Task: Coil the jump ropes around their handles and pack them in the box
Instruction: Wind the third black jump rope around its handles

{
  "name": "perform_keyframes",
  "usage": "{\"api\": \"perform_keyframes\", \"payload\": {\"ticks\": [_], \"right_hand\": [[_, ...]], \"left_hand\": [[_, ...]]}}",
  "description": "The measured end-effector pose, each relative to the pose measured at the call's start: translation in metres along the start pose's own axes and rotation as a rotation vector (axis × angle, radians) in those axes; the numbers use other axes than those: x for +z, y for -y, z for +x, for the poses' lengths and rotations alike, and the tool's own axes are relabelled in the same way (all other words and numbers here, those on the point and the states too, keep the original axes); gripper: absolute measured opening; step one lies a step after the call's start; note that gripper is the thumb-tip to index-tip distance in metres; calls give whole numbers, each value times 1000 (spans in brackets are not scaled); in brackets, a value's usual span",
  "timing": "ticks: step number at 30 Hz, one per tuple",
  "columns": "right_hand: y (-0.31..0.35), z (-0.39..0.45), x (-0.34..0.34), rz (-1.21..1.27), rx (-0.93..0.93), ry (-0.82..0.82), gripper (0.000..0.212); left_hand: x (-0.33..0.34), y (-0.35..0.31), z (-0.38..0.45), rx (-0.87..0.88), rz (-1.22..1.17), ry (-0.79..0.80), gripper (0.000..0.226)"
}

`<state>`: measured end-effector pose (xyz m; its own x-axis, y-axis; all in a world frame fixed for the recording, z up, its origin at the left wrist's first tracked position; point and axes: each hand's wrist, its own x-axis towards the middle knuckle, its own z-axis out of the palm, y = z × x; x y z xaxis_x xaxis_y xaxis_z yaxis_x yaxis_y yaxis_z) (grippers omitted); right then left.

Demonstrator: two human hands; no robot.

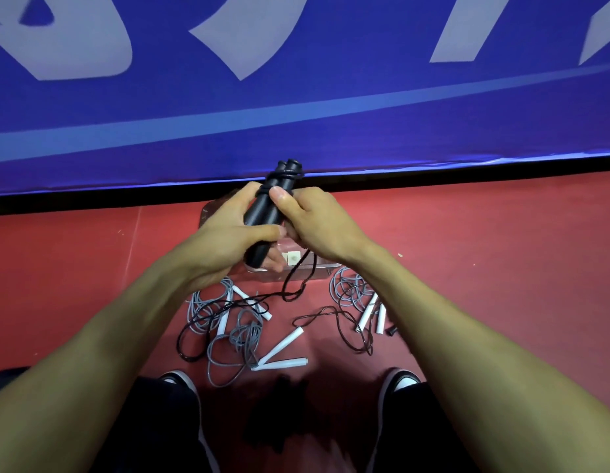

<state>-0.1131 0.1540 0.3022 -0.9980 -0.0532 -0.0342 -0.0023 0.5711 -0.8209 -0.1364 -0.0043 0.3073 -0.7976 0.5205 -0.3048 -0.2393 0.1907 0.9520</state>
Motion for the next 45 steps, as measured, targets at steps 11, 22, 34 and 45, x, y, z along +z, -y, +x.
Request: {"api": "perform_keyframes", "payload": {"ticks": [11,22,34,45], "right_hand": [[-8,0,-2,-79,18,-12,60],[-13,4,-6,109,48,142,39],[-9,0,-13,179,40,236,34],[-9,0,-9,383,130,141,25]], "left_hand": [[-5,6,7,87,384,-176,24],[-14,9,9,120,424,-225,51],[-10,7,5,98,136,-68,28],[-4,0,6,-69,-330,16,44]]}}
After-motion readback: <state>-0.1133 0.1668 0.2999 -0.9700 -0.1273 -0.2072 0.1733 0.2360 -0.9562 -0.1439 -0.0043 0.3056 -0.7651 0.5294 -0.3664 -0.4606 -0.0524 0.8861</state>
